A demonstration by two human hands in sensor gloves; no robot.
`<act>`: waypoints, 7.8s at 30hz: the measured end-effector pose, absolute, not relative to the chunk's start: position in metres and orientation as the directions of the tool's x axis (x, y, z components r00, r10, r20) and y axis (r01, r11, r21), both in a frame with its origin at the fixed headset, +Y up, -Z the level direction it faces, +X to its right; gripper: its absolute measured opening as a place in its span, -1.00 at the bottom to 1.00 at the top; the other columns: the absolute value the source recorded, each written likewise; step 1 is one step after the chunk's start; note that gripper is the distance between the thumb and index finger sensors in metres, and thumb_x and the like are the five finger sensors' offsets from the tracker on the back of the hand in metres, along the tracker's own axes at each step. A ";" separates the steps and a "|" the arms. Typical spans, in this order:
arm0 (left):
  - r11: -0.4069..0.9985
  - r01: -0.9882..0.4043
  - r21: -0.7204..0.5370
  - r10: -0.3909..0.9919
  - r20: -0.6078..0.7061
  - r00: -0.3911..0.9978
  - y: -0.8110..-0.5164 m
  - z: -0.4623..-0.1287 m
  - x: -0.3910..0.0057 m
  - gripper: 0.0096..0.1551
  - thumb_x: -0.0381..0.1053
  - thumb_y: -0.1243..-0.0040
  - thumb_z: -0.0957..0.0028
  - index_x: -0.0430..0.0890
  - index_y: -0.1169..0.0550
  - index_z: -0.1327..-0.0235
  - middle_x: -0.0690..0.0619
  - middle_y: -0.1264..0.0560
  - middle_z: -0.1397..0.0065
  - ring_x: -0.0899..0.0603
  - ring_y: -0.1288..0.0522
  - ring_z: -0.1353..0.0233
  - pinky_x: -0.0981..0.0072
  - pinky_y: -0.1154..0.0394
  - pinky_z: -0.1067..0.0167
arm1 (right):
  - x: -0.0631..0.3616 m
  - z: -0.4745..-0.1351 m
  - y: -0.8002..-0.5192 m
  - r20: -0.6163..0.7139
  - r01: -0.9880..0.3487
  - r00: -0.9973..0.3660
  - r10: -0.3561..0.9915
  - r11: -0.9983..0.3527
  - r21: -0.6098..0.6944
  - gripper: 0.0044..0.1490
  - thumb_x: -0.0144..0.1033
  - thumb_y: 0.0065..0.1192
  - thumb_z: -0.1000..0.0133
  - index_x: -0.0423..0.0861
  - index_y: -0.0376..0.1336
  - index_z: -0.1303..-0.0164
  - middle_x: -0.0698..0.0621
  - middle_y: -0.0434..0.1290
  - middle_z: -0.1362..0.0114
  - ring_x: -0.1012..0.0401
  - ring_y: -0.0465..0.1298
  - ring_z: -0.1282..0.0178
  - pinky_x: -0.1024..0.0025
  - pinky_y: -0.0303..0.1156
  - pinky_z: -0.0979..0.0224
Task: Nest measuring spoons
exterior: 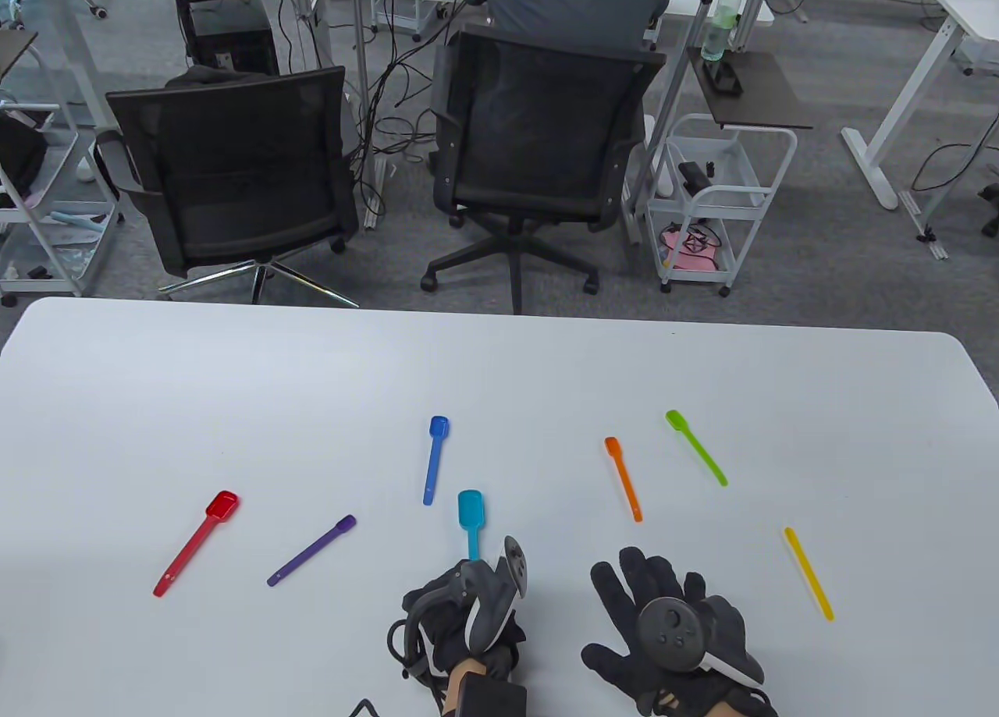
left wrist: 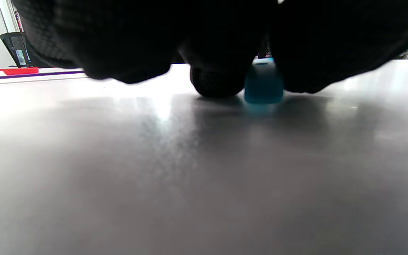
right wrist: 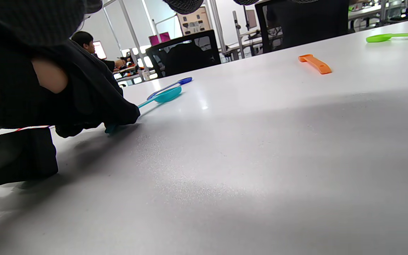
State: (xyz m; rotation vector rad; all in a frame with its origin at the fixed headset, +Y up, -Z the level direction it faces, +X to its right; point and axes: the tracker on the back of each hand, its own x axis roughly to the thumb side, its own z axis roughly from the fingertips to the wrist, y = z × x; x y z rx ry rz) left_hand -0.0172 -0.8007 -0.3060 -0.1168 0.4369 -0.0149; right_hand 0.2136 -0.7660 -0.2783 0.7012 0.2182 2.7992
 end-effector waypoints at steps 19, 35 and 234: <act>0.992 -0.002 -0.125 -0.048 -0.400 0.915 -0.799 -0.305 -0.015 -0.25 0.38 -0.48 0.04 -0.25 -0.75 -0.03 0.24 -0.68 0.40 0.02 -0.70 0.37 -0.30 -0.52 -0.26 | 0.215 -0.278 -0.766 0.437 -0.205 -0.855 0.280 -0.956 0.210 0.25 0.49 0.11 0.10 0.00 -0.12 -0.65 -0.32 -0.17 -0.72 -0.45 -0.02 -0.61 -0.67 -0.18 -0.33; 0.993 0.047 0.104 -0.026 -0.196 0.980 -0.713 -0.309 -0.123 -0.09 0.44 -0.47 0.16 -0.20 -0.67 -0.22 0.26 -0.65 0.41 0.02 -0.66 0.40 -0.28 -0.49 -0.30 | 0.222 -0.284 -0.769 0.409 -0.242 -0.852 0.327 -0.938 0.247 0.25 0.48 0.12 0.10 -0.01 -0.13 -0.64 -0.32 -0.16 -0.71 -0.45 -0.01 -0.61 -0.67 -0.17 -0.33; 0.997 -0.059 -0.049 0.028 -0.481 0.876 -0.797 -0.302 -0.017 -0.30 0.35 -0.47 0.02 -0.22 -0.75 -0.02 0.26 -0.67 0.41 0.05 -0.71 0.35 -0.31 -0.51 -0.26 | 0.242 -0.290 -0.762 0.353 -0.340 -0.842 0.408 -0.909 0.242 0.23 0.44 0.15 0.09 -0.03 -0.09 -0.64 -0.34 -0.11 -0.71 -0.45 0.10 -0.58 -0.67 -0.15 -0.33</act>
